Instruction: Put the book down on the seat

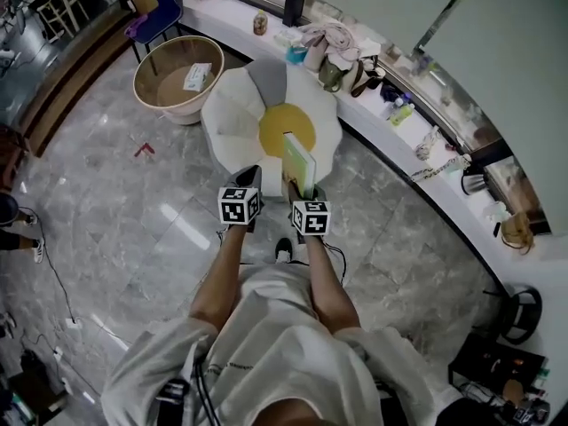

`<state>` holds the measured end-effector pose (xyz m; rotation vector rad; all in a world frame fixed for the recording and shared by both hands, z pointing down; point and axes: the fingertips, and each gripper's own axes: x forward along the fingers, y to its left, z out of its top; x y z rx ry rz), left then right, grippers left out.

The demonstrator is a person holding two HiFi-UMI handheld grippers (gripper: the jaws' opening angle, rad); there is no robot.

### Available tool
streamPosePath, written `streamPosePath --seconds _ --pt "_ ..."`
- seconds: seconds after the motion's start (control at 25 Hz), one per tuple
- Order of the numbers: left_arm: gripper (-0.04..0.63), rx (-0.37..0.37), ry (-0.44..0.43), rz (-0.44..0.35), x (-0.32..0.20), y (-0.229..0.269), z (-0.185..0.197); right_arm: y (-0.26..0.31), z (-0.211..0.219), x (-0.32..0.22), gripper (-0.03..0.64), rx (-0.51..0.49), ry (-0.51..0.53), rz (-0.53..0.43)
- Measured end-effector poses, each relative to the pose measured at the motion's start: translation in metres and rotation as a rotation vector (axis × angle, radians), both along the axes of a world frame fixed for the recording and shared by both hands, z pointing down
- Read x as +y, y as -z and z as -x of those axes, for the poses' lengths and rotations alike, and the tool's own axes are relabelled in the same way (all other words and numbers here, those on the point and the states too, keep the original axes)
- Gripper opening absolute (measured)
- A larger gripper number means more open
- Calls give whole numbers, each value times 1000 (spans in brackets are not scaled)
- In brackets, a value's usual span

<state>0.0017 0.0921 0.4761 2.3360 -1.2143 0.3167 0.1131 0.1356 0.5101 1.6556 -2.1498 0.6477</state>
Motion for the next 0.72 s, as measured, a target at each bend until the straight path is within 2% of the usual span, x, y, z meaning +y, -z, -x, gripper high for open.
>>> streamPosePath --seconds 0.32,0.48,0.6,0.72 --pt "9 -31 70 12 -5 -7 -30 -14 -26 -16 130 -24 95 34" --pt "9 -57 90 14 -6 -13 -35 -27 -34 -23 130 -70 93 54" --pt "8 -68 120 21 -2 -18 -24 -43 -32 -20 130 -133 81 97" --pt "9 -74 167 22 -3 -18 -10 -48 -27 -24 130 -149 99 110"
